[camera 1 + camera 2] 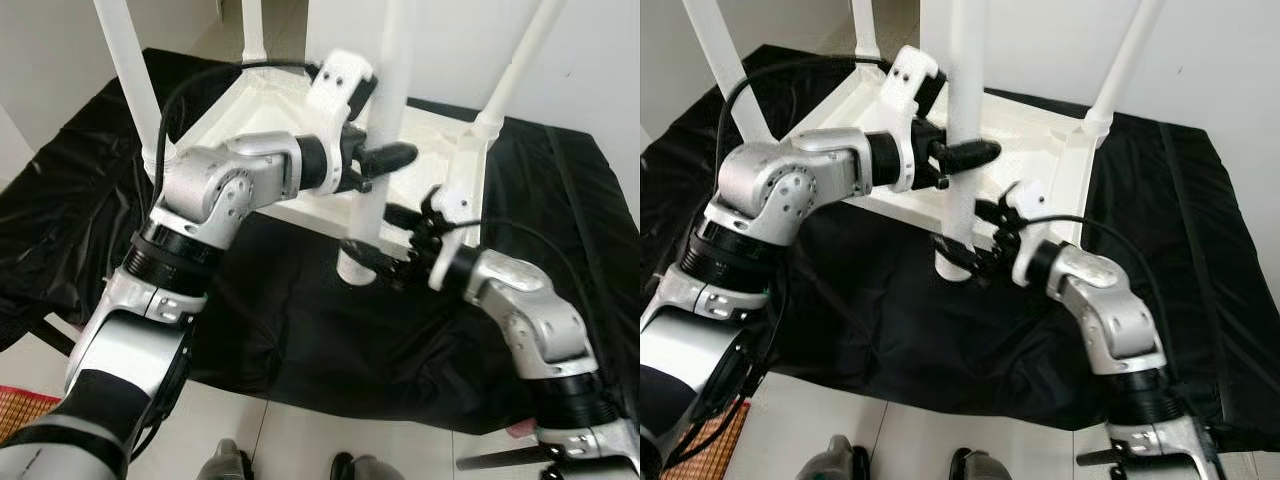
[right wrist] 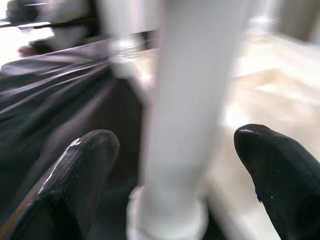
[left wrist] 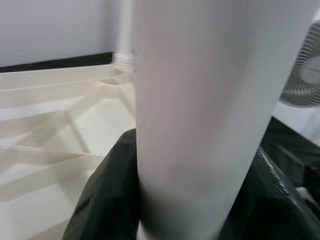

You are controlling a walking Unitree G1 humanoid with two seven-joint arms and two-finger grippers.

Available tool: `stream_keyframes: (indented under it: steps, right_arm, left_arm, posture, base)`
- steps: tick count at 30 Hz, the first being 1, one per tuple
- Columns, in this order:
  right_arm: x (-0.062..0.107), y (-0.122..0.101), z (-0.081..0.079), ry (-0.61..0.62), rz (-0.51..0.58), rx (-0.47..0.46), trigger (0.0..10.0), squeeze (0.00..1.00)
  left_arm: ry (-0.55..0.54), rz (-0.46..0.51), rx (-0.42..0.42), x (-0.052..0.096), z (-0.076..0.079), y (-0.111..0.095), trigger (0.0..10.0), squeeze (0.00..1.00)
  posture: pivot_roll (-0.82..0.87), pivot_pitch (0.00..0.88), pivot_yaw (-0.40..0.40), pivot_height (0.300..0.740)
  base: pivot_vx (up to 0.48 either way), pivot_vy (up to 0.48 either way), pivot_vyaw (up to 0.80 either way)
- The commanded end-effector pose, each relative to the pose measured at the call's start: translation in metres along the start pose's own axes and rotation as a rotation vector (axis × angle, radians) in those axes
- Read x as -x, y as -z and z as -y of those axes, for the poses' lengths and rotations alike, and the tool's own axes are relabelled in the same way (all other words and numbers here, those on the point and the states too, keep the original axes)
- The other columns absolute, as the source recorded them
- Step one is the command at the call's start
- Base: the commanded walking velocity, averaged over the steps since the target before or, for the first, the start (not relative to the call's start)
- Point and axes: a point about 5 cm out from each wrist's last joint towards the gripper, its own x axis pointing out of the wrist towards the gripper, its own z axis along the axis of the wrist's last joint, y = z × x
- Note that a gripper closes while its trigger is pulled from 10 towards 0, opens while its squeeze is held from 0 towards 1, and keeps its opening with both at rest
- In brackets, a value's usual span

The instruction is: Building children table

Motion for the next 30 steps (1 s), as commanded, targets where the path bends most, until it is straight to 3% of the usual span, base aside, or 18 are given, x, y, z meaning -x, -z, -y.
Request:
stream_keyframes:
  steps: [1, 3, 7, 18, 30]
  right_arm:
    - [-0.001, 0.001, 0.006, 0.071, -0.008, 0.011, 10.0, 0.0]
    - [-0.004, 0.0, 0.007, 0.101, -0.003, 0.012, 10.0, 0.0]
    - [-0.022, -0.003, 0.009, 0.277, 0.03, 0.002, 10.0, 0.0]
    - [-0.034, -0.003, 0.005, 0.344, 0.063, -0.044, 10.0, 0.0]
    - [-0.049, -0.005, 0.012, 0.445, 0.109, -0.084, 10.0, 0.0]
  left_arm:
    - [-0.029, 0.042, -0.039, -0.002, 0.001, -0.013, 10.0, 0.0]
    - [-0.046, 0.048, -0.046, -0.003, 0.0, -0.017, 10.0, 0.0]
    - [-0.113, 0.096, -0.1, -0.008, 0.005, -0.035, 10.0, 0.0]
    - [-0.129, 0.124, -0.122, -0.013, 0.015, -0.042, 10.0, 0.0]
    - [-0.134, 0.132, -0.143, -0.019, 0.024, -0.044, 10.0, 0.0]
  posture:
    - [0.03, 0.146, -0.049, 0.74]
    - [0.03, 0.146, -0.049, 0.74]
    - [0.04, 0.14, -0.052, 0.74]
    - [0.05, 0.132, -0.058, 0.74]
    - [0.06, 0.126, -0.064, 0.74]
  base:
    - [0.0, 0.0, 0.0]
    - [0.0, 0.0, 0.0]
    - [0.0, 0.0, 0.0]
    - [0.0, 0.0, 0.0]
    - [0.0, 0.0, 0.0]
